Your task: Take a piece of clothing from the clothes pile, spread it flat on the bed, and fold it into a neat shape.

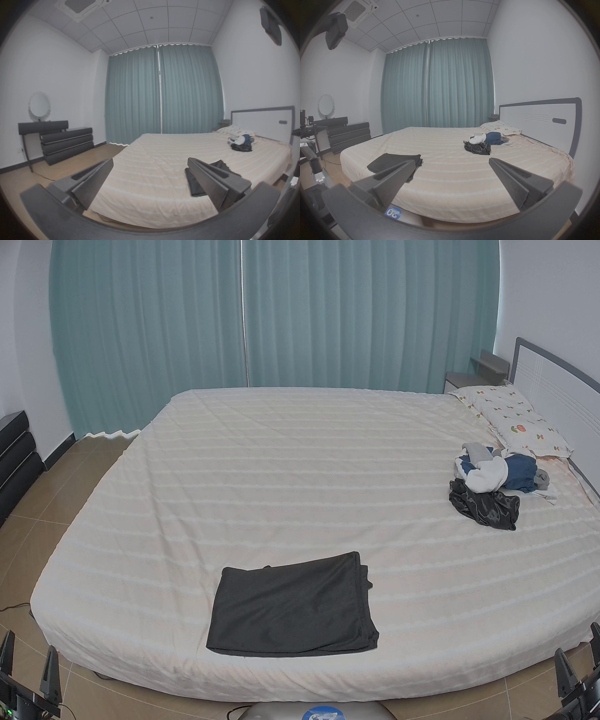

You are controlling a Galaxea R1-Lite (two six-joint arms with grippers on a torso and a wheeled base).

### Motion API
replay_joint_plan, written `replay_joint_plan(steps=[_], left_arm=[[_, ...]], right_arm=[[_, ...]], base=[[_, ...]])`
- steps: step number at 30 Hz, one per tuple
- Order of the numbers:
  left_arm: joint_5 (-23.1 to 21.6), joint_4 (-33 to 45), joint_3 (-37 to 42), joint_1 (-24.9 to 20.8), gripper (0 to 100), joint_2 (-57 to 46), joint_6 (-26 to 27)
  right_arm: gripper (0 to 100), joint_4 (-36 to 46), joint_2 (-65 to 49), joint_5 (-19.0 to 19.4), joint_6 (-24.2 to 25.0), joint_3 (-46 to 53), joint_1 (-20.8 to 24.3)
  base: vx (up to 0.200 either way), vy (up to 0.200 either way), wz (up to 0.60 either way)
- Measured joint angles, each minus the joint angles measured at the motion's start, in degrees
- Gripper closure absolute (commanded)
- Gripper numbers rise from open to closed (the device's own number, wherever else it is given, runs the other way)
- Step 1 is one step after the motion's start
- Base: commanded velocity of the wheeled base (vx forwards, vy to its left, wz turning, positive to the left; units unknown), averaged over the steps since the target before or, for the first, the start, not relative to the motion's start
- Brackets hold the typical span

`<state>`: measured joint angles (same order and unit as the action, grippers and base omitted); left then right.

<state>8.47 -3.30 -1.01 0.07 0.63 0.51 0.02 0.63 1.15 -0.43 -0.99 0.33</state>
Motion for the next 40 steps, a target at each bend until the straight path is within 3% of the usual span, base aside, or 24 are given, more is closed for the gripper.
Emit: replay_joint_plan(steps=[9,40], left_arm=[[-5.6,3.9,0.0,0.0,0,0.0,-0.9],[-5.7,3.5,0.0,0.0,0,0.0,-2.0]], right_arm=[[0,0.0,0.0,0.0,0.1,0.0,0.0],[0,0.0,0.1,0.0,0.4,0.0,0.0]], base=[[0.000,0.000,0.00],[0.000,0.000,0.00]])
